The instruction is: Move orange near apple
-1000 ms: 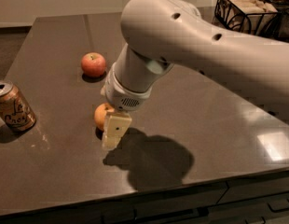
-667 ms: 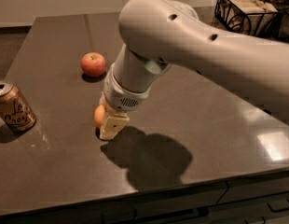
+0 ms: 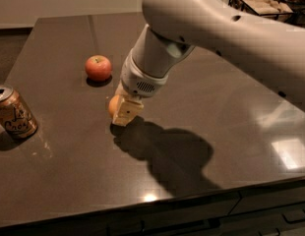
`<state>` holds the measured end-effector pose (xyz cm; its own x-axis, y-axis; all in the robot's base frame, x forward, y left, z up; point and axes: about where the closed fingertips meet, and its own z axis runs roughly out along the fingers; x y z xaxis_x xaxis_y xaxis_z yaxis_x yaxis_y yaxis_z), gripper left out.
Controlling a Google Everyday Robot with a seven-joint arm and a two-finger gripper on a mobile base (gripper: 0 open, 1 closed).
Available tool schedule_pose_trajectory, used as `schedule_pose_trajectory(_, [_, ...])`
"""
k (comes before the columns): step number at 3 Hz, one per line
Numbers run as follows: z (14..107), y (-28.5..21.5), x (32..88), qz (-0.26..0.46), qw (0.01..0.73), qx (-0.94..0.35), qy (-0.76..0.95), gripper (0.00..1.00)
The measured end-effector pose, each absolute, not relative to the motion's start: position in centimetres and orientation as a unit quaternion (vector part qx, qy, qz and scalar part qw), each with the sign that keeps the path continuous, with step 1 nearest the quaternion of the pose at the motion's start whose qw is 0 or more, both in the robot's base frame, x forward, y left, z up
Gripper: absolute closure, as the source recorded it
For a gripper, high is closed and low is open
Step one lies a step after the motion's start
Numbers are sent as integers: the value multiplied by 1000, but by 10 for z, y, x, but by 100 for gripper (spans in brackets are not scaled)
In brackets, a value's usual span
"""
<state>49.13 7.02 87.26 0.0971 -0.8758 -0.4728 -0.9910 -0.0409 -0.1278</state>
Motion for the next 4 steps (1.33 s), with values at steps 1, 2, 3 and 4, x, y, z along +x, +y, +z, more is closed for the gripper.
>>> schedule_pose_trajectory(1, [889,58,535,135,232,-664,698,100])
schedule_pose_trajectory(2, [902,52,577,134,245,-622,732,100])
schedule_pose_trajectory(3, [903,55,608,130,251,-588,758,100])
schedule_pose_trajectory(4, [901,64,628,124,254,-565,775,100])
